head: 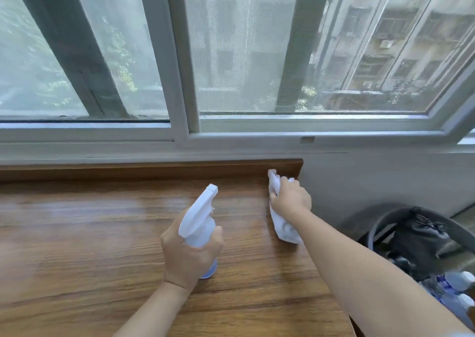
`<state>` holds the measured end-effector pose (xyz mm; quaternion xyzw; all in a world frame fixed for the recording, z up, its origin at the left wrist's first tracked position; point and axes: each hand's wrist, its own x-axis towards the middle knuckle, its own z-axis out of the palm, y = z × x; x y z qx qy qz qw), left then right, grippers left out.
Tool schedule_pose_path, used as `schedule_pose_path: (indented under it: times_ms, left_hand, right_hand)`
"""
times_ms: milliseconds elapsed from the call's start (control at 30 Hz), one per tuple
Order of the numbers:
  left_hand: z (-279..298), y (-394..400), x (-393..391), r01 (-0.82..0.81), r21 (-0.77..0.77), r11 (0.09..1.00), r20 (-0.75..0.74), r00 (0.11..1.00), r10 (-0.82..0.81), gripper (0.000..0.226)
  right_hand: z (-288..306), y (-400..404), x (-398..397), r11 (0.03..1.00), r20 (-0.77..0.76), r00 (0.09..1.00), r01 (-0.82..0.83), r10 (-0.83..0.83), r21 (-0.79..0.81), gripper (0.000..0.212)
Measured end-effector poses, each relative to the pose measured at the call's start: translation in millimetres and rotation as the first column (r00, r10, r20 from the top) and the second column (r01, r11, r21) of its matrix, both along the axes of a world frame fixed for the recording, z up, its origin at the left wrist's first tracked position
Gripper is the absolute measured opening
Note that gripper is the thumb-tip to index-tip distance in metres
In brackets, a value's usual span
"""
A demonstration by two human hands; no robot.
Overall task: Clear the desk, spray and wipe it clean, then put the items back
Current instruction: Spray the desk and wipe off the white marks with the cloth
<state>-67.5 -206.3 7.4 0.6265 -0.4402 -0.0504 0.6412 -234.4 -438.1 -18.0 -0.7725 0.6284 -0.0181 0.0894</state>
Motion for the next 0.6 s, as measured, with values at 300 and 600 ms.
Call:
schedule_pose_path:
  times_ms: [300,600]
  left_hand:
    - [9,-7,-6,-0.059,0.03,0.998,0.026,0.998,0.058,0.031]
    - [15,-6,-7,-0.073,0.008,0.997,0.063,0.995,0.073,0.042]
  right_hand:
    - [0,35,45,0.844,0.049,0.843,-0.536,0.536,-0.001,0.031]
    - [-13,103,-1,0.803,0.067,0.8,-0.593,0.596,-0.06,0.048]
